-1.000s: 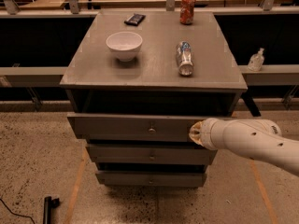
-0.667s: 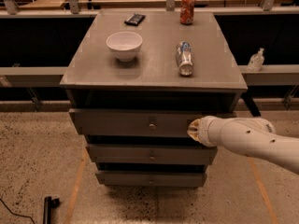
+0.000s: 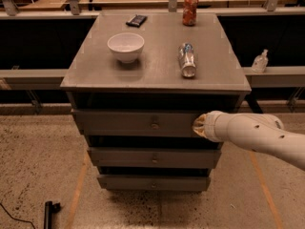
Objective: Close top drawer
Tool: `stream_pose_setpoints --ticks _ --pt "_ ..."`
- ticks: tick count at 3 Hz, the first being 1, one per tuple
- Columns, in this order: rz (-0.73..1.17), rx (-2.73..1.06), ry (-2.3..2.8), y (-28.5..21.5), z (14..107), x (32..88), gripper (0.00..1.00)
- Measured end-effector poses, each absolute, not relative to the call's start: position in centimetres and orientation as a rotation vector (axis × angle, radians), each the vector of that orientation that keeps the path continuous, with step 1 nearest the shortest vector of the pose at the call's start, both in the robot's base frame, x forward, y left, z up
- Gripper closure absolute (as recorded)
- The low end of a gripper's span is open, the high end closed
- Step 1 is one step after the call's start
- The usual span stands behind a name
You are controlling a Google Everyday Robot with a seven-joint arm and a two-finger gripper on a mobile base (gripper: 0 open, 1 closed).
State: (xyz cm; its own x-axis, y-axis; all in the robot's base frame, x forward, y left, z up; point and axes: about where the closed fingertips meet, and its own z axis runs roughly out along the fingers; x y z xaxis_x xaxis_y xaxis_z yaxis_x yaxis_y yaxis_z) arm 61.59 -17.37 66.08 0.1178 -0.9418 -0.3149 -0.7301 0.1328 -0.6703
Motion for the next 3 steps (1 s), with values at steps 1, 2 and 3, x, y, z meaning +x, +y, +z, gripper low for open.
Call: stream_pose_setpoints --ticks 1,2,3 --pt "-0.355 -1.643 1.658 -17.4 66.1 61.6 1.0" --pt "-0.277 -1.627 1.704 -17.4 69.8 59.5 1.0" --pt "-0.218 -1.548 1.657 -17.7 79.5 58.8 1.0"
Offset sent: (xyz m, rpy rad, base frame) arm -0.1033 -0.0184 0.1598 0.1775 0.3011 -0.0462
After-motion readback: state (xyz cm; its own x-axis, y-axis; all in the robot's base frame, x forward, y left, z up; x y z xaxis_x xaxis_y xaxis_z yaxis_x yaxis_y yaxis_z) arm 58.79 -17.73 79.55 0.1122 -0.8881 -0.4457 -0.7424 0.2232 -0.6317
